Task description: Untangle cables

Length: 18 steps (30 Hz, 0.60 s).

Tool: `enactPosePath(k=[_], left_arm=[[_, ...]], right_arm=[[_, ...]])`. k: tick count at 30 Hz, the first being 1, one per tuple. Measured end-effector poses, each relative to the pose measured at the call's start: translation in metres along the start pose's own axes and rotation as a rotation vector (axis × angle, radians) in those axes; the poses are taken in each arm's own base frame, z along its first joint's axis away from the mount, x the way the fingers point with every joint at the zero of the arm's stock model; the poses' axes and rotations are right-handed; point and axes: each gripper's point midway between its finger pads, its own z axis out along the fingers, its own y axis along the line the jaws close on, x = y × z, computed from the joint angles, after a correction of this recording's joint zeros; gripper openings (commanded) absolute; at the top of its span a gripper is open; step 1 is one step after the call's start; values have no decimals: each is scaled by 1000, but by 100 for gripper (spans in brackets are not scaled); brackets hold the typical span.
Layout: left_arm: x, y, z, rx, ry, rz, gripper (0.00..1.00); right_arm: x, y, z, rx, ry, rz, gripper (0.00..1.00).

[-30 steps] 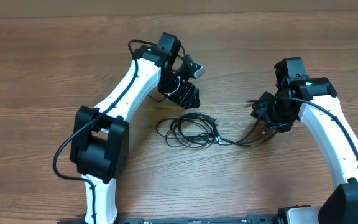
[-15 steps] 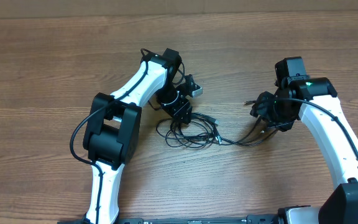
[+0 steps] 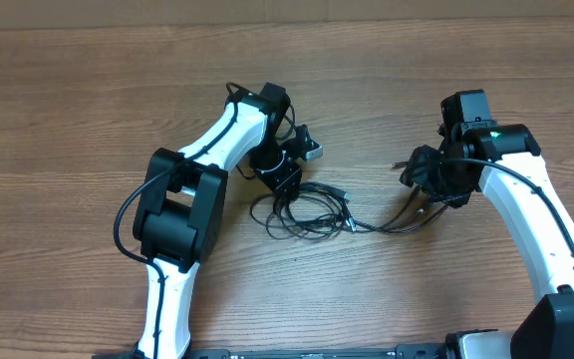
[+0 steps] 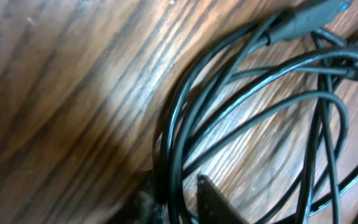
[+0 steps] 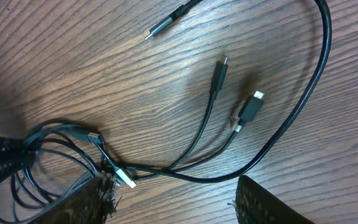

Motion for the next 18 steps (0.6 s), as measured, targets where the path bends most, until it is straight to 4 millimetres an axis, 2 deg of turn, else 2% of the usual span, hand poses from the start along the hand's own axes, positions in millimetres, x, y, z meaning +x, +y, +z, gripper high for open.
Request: enactPosePath(k=[5, 8, 10, 13, 16, 18], left_arm=[[-7, -4, 1, 27, -36, -16, 4], [-6, -6, -2, 33, -26, -69, 4], [-14, -7, -12, 21, -49, -95, 4], [-39, -18, -57, -35, -170, -90, 4], [-57, -46, -125, -101, -339, -44, 4], [-61, -70, -171, -137, -443, -12, 4]], right_arm=[[-3, 5, 0, -27, -9, -16, 57], [-7, 26, -2, -137, -16, -115, 57], [-6, 43, -8, -226, -11, -187, 60], [-9, 64, -25, -328, -29, -262, 62], [-15, 89, -55, -456, -95, -342, 62], [-12, 100, -73, -530, -124, -380, 62]])
